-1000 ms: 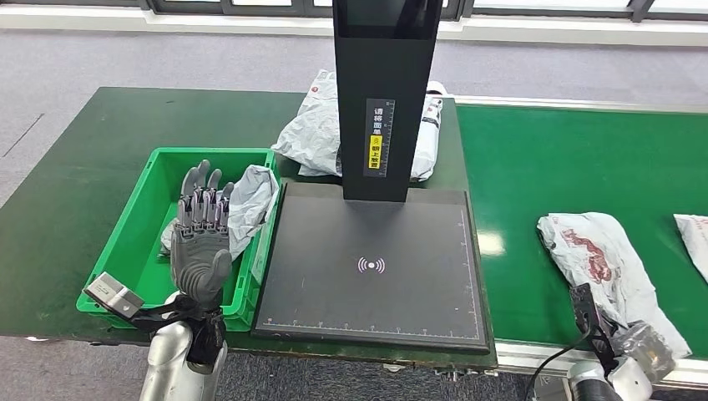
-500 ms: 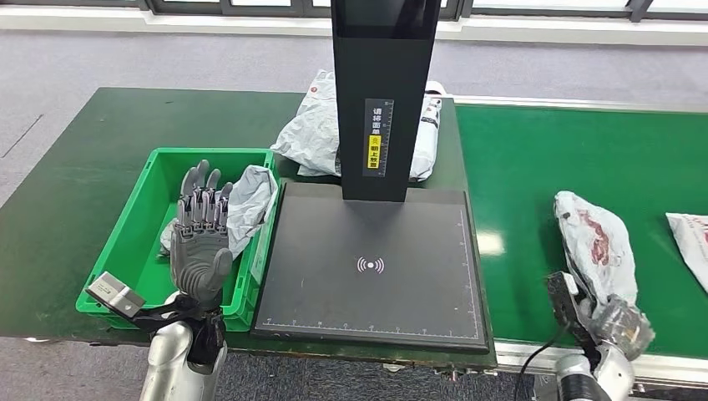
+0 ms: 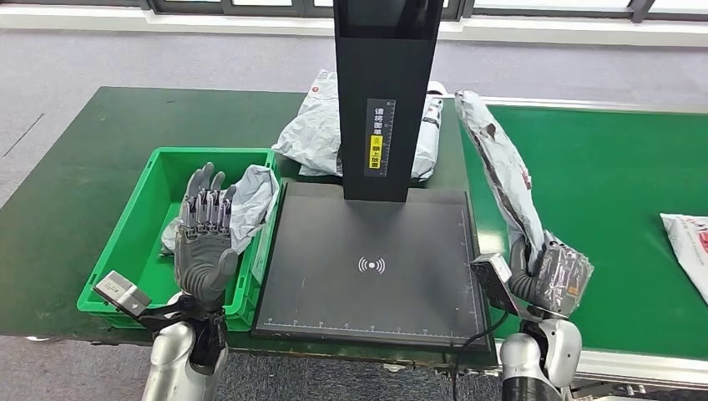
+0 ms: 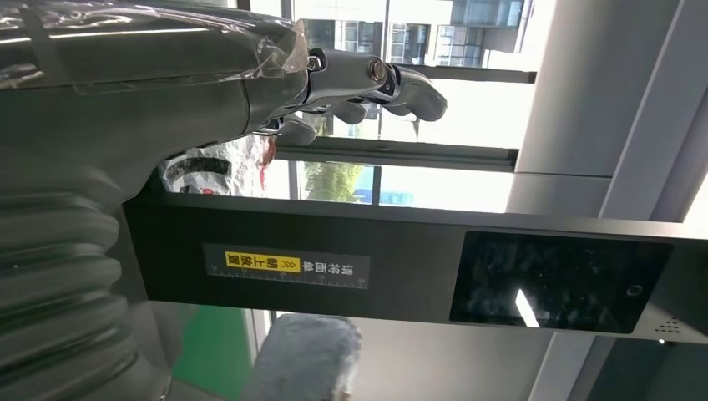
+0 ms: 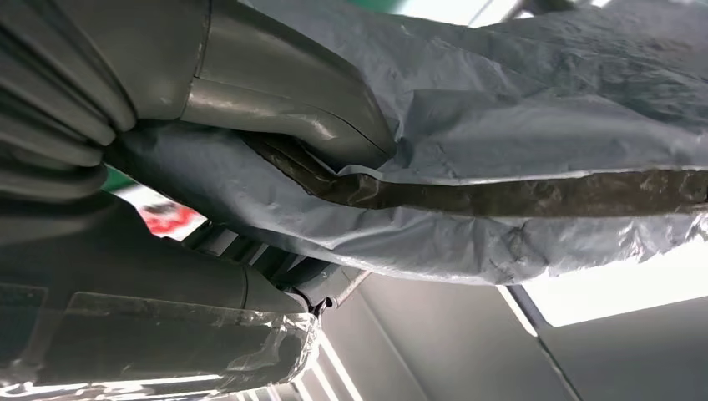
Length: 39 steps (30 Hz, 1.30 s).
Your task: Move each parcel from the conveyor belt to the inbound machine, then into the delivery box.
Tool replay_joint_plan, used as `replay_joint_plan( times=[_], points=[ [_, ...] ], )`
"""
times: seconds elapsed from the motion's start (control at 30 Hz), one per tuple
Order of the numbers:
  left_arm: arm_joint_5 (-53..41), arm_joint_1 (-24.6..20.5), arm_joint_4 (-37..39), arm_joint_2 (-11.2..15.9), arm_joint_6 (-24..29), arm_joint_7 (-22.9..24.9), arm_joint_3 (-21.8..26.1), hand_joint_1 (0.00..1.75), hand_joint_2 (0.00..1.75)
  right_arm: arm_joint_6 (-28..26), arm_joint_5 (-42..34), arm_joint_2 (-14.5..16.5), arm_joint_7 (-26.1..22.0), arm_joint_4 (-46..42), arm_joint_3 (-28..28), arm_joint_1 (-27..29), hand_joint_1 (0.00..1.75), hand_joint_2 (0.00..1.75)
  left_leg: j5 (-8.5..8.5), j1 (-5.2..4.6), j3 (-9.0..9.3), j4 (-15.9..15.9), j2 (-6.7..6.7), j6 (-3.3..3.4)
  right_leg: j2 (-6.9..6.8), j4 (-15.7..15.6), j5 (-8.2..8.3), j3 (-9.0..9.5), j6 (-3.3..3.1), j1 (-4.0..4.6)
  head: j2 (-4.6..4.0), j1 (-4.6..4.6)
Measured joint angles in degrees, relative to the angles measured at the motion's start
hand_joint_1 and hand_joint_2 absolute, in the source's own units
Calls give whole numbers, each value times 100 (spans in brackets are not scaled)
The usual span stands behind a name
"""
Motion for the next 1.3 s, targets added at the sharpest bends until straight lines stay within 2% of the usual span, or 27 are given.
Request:
replay_joint_plan(
  times=[0.2,0.4,0.57,0.67,0.77,1.0,1.3],
  points=[
    [-55,-4,38,1,99,0,0,0,175,-47,-87,83,-44,-651,788,240,175,175,0,0,4,0,4,-1,7,0,1,-3,-1,1,-1,-1],
    [-89,-6,42,1,151,0,0,0,175,633,-86,84,213,-797,1526,276,175,175,1,2,7,-1,8,-2,13,0,2,-4,-3,2,0,-1],
    [-100,-6,43,1,160,0,0,0,175,781,-109,84,244,-796,1788,269,175,175,1,1,5,0,7,-2,12,0,2,-3,-3,1,1,1],
    [-128,-8,45,2,160,0,0,0,175,1076,-167,84,308,-759,1891,253,175,175,0,0,5,0,7,-2,13,0,2,-3,-3,1,1,2],
    [-159,-10,55,3,159,0,0,0,175,1415,-222,84,365,-598,2053,223,175,175,0,1,5,-1,7,-2,13,0,2,-5,-3,1,1,1],
    [-167,-14,88,3,154,0,0,0,175,1702,-294,84,361,-255,2281,170,175,175,1,1,4,-2,7,-2,14,0,2,-5,-3,2,1,2],
    [-183,-19,132,3,179,0,1,0,175,2059,-601,103,325,1347,2703,-304,175,175,1,2,5,-2,7,-2,13,0,2,-4,-3,2,0,1]
  ],
)
